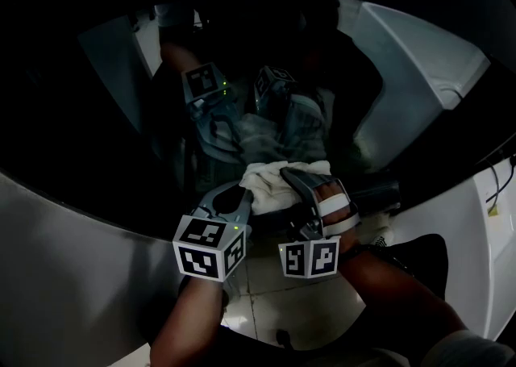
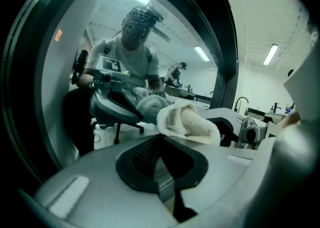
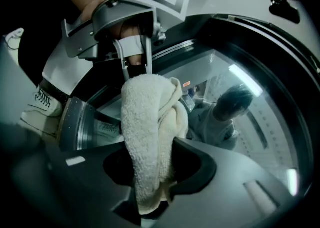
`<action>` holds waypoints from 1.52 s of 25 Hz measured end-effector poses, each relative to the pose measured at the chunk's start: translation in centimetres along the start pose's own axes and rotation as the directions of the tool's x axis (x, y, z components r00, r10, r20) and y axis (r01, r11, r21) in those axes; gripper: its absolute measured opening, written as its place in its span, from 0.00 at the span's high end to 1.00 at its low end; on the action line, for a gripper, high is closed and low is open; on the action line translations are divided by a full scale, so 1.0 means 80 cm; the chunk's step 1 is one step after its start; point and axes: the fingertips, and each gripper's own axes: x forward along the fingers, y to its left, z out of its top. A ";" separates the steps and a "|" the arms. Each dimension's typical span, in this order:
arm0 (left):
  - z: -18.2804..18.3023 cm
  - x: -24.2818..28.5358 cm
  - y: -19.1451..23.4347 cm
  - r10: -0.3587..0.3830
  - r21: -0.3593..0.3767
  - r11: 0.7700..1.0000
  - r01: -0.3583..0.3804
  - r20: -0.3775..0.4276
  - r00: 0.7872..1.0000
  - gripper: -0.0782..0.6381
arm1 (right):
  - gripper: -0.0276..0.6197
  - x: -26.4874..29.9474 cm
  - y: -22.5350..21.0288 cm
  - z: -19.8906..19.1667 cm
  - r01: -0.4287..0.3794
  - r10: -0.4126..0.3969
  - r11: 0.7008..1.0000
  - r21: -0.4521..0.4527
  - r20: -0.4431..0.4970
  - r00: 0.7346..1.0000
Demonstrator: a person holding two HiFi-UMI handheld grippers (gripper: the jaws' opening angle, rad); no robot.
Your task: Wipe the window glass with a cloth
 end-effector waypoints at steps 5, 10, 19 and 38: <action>-0.002 0.001 -0.004 -0.019 -0.007 1.000 0.019 0.019 1.000 0.87 | 0.74 -0.001 0.004 0.001 -0.176 0.177 0.984 0.029 -0.042 0.983; -0.006 -0.001 -0.007 -0.019 0.001 1.000 0.018 0.016 1.000 0.87 | 0.75 -0.003 0.011 -0.001 -0.244 0.243 0.970 -0.009 -0.055 0.968; -0.014 -0.015 -0.034 -0.133 0.066 0.990 0.128 0.081 0.988 0.87 | 0.75 -0.033 0.008 -0.005 -0.233 0.226 0.970 -0.063 -0.104 0.969; 0.065 0.024 -0.172 -0.228 0.157 0.965 0.209 0.116 0.967 0.87 | 0.75 -0.163 -0.324 0.041 0.319 -0.322 0.849 -0.421 0.064 0.944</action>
